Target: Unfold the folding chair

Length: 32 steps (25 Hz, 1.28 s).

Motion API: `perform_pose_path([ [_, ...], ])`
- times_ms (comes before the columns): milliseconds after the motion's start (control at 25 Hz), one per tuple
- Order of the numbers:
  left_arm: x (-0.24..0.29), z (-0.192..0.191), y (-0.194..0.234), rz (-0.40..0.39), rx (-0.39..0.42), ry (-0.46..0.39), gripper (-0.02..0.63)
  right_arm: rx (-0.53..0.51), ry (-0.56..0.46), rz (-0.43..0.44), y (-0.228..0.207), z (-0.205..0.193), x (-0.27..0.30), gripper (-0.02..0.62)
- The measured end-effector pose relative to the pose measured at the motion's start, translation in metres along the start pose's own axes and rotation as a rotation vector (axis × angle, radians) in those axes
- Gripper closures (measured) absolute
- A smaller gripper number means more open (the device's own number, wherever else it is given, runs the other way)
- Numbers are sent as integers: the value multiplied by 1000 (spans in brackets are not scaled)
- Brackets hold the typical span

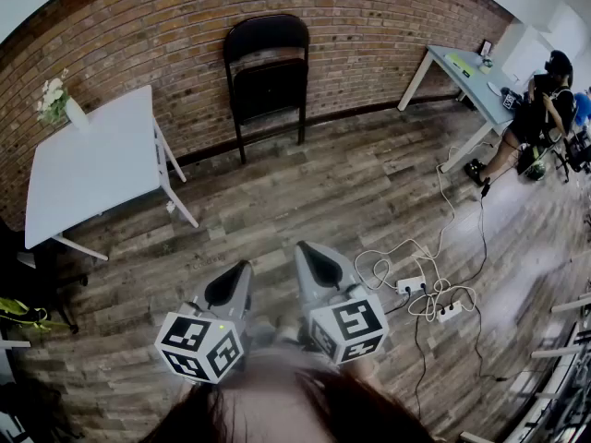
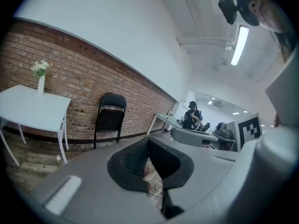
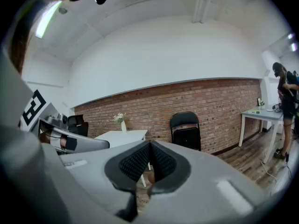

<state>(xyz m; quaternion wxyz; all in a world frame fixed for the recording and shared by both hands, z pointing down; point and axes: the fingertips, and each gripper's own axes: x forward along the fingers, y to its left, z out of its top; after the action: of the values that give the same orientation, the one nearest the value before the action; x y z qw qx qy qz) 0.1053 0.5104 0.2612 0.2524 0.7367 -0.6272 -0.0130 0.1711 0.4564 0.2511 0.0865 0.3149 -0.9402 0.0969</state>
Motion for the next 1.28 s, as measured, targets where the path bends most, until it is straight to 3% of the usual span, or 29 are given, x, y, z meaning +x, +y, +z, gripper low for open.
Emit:
perform_pose_path([
  [520, 24, -3, -21, 12, 5, -11, 611, 4, 8, 34, -26, -2, -12, 601],
  [840, 42, -8, -40, 62, 3, -26, 611, -10, -35, 82, -54, 6, -14, 601],
  [1280, 65, -1, -25, 94, -4, -15, 611, 34, -66, 130, -68, 10, 12, 601],
])
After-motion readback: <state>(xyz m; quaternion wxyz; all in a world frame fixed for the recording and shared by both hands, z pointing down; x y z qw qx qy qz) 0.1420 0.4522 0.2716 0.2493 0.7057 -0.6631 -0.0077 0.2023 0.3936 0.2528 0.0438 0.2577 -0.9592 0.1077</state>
